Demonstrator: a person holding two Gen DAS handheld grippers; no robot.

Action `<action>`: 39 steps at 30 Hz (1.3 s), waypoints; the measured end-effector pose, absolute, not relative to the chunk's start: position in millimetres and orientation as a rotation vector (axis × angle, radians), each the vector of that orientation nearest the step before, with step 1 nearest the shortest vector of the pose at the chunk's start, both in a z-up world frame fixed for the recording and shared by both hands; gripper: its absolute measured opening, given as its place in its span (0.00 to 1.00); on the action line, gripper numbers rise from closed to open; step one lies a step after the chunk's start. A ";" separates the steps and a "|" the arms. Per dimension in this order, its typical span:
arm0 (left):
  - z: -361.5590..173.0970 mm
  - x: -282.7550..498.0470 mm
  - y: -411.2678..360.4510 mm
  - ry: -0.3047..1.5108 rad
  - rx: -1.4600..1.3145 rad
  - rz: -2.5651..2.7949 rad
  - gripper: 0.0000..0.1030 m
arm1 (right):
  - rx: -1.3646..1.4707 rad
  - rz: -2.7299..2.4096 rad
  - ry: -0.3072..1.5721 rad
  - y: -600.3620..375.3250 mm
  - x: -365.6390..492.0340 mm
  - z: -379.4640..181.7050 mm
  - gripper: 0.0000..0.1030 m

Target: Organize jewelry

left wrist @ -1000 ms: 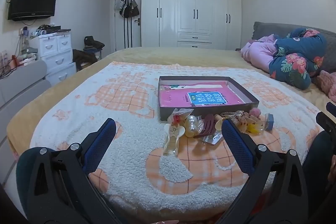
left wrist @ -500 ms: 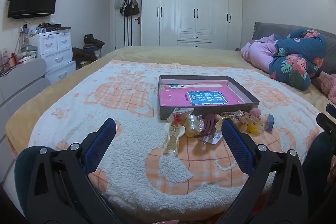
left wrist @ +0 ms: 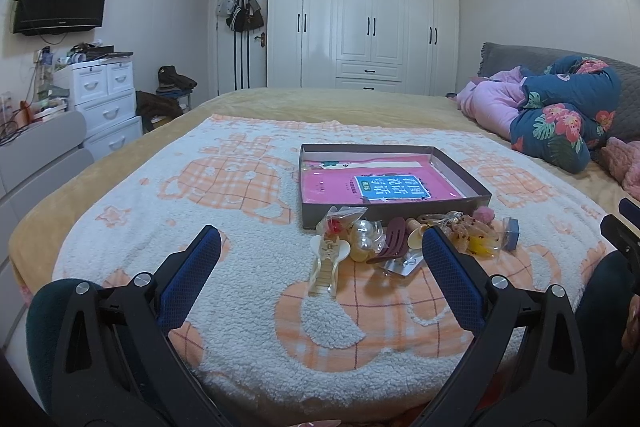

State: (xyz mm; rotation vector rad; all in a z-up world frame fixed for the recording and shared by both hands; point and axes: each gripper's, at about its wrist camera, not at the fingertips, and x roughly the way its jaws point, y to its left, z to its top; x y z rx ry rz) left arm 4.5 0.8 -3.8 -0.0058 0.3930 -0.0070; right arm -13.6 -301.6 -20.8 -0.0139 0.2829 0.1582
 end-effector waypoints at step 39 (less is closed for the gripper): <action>-3.5 4.7 1.2 0.394 -0.013 -0.004 0.90 | -0.007 0.164 0.287 -302.4 -13.0 -21.0 0.94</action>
